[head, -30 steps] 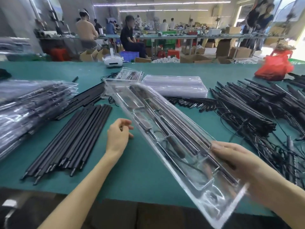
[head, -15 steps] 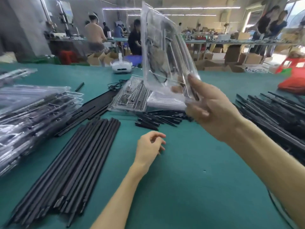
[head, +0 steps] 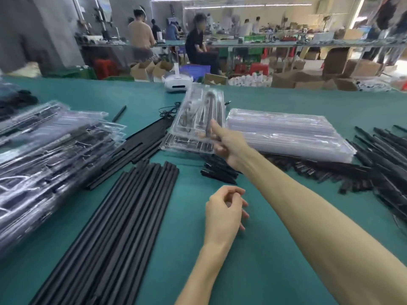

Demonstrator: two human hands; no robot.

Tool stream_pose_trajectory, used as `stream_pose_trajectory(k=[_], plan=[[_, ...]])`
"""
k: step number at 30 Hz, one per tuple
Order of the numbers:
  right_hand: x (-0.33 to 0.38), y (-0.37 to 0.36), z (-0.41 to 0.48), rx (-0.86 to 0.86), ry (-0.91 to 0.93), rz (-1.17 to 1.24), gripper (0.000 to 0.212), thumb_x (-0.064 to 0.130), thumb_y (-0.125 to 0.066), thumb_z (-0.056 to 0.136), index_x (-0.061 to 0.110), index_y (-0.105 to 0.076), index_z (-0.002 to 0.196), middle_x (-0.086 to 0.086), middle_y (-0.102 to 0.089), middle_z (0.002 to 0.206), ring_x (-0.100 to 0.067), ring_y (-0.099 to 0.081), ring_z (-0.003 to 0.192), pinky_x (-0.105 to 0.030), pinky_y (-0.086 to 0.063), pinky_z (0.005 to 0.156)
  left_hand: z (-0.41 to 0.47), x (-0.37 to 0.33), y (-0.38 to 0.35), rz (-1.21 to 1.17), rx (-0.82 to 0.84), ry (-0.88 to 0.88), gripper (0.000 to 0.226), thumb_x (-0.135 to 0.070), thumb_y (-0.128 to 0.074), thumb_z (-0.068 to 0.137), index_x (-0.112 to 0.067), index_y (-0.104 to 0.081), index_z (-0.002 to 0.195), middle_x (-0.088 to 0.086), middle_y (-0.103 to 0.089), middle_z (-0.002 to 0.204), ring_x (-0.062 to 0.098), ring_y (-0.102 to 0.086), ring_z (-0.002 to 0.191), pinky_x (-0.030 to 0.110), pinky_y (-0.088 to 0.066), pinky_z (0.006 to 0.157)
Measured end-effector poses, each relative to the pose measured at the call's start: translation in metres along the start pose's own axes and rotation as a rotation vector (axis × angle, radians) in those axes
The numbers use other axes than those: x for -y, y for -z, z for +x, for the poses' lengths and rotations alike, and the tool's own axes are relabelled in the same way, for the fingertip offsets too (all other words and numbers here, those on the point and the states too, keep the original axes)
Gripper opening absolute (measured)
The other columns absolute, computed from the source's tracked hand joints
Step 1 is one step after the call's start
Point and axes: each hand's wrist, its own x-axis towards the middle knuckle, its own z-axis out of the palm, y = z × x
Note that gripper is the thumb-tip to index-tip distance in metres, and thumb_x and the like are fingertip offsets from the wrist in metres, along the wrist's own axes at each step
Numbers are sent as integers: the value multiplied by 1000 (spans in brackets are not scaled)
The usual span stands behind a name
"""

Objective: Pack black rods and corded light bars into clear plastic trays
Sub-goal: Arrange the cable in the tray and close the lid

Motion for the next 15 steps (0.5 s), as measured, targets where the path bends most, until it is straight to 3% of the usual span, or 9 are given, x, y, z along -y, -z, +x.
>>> stream_pose_trajectory(k=[3, 6, 9, 11, 13, 15], plan=[[-26, 1, 17, -40, -64, -73, 46, 44, -75, 87, 6, -55, 103, 1, -70, 75, -8, -32, 36, -17, -30, 33, 2, 1, 0, 0, 0, -2, 23, -7, -48, 95, -17, -68, 95, 1, -68, 72, 15, -63, 58, 29, -46, 41], [-28, -1, 26, -69, -53, -92, 53, 49, -78, 83, 4, -60, 106, 0, -68, 88, -7, -42, 36, -16, -35, 35, 2, 1, 0, 2, 1, -2, 23, -9, -48, 95, -20, -68, 95, -1, -69, 72, 14, -64, 58, 31, -47, 42], [-22, -3, 24, -43, 21, -253, 56, 50, -73, 87, 6, -54, 117, -1, -64, 89, -7, -49, 42, -17, -41, 40, 1, 1, -1, 10, -3, 10, 23, -10, -48, 94, -22, -68, 93, -1, -69, 74, 14, -64, 57, 30, -47, 41], [-22, -5, 23, -6, 98, -376, 37, 45, -67, 93, 8, -60, 95, 0, -61, 78, -8, -50, 49, -19, -43, 44, 0, 1, -2, 10, -3, 12, 23, -10, -49, 94, -22, -68, 93, -2, -69, 74, 13, -64, 57, 29, -47, 41], [-24, -7, 21, 7, 188, -514, 41, 40, -64, 96, 1, -64, 84, -2, -60, 69, -11, -56, 51, -23, -46, 46, 0, 0, -3, 16, -5, 7, 23, -10, -49, 94, -22, -68, 94, -2, -70, 75, 14, -65, 58, 30, -47, 41], [-25, -7, 17, -8, 249, -674, 51, 46, -63, 96, -3, -66, 84, -9, -65, 69, -20, -68, 69, -36, -54, 64, 0, 0, -3, 28, -8, 0, 23, -10, -49, 94, -23, -68, 94, -2, -70, 76, 15, -66, 59, 30, -48, 42]])
